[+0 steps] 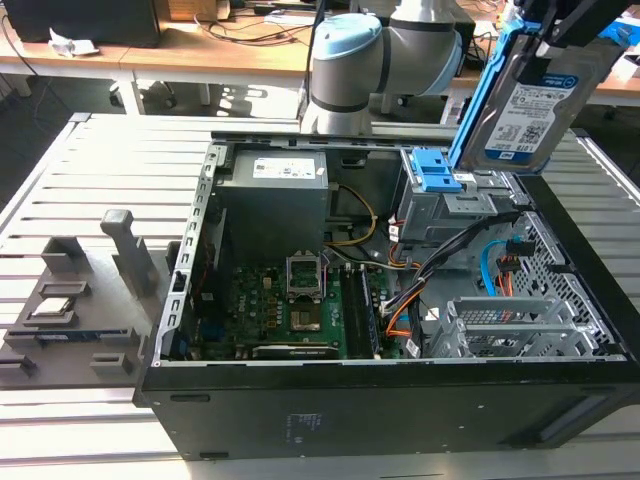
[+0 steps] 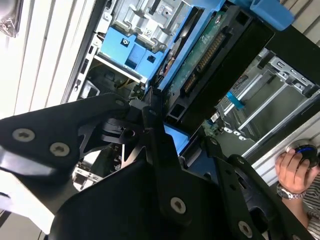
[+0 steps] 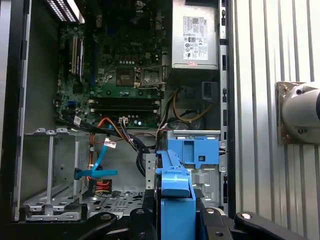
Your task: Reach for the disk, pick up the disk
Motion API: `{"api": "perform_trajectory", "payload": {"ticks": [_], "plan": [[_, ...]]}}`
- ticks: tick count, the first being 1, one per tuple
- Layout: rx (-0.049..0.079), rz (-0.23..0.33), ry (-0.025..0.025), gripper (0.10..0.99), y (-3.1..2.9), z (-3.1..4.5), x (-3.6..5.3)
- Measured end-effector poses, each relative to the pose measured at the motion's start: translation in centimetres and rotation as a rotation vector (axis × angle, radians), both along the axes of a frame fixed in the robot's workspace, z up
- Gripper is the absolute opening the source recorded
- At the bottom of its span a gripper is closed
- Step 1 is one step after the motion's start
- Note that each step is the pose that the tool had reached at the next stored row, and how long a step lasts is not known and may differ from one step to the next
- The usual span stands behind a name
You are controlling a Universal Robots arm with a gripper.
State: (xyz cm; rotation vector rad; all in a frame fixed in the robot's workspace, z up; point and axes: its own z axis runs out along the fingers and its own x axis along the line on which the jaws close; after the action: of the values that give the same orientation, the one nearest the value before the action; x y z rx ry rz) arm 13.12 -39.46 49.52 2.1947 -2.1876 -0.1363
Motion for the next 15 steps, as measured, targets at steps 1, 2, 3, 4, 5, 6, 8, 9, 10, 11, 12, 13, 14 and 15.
{"api": "perform_trajectory", "payload": {"ticks": [1, 2, 3, 4, 5, 6, 8, 9, 10, 11, 12, 13, 14, 15], "plan": [[0.000, 0.000, 0.0000, 0.369, -0.37, -0.01, -0.01], [0.000, 0.000, 0.0000, 0.369, -0.91, -0.05, -0.02], [0.000, 0.000, 0.0000, 0.369, -1.16, -0.06, -0.03], [0.000, 0.000, 0.0000, 0.369, -1.74, -0.09, -0.05], [0.000, 0.000, 0.0000, 0.369, -2.05, -0.10, -0.07], [0.000, 0.000, 0.0000, 0.369, -2.32, -0.11, -0.09], [0.000, 0.000, 0.0000, 0.369, -3.03, -0.12, -0.22], [0.000, 0.000, 0.0000, 0.369, -3.30, -0.13, -0.28], [0.000, 0.000, 0.0000, 0.369, -3.77, -0.14, -0.40], [0.000, 0.000, 0.0000, 0.369, -4.00, -0.14, -0.45], [0.000, 0.000, 0.0000, 0.369, -4.24, -0.14, -0.48], [0.000, 0.000, 0.0000, 0.369, -4.56, -0.14, -0.53], [0.000, 0.000, 0.0000, 0.369, -4.81, -0.15, -0.57], [0.000, 0.000, 0.0000, 0.369, -5.09, -0.15, -0.60]]}}
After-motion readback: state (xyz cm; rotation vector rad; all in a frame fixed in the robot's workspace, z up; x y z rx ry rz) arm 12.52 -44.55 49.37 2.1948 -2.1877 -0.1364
